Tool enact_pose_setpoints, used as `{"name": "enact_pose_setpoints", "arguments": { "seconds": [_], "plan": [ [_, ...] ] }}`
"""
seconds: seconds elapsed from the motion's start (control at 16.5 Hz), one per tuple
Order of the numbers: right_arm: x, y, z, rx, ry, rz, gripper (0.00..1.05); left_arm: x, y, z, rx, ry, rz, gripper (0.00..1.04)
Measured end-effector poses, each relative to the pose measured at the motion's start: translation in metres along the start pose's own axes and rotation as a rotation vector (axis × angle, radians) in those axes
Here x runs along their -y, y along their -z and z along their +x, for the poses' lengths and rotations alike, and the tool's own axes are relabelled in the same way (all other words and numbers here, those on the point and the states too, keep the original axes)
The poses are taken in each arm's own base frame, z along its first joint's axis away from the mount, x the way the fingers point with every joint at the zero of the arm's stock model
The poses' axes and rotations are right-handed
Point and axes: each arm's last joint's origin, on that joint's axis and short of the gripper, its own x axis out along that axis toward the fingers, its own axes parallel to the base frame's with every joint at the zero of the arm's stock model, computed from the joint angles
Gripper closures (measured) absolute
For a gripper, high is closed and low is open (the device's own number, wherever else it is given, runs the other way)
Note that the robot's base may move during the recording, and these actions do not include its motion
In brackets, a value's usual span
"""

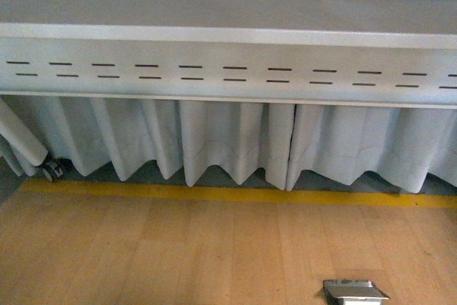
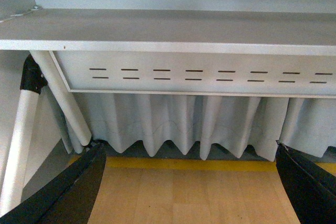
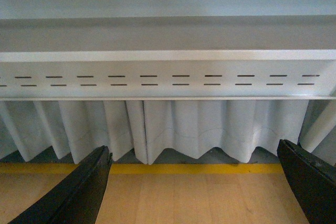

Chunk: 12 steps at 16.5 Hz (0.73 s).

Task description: Open oven

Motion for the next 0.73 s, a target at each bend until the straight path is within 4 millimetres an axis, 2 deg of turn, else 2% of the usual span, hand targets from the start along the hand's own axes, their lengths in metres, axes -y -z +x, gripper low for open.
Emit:
{"name": "enact_pose_setpoints", "arguments": {
  "seconds": [0.73],
  "plan": [
    [0.0,0.0,0.0,0.0,0.0,0.0,0.06,0.0,0.0,0.0,0.0,0.0,0.0,0.07]
  ]
}}
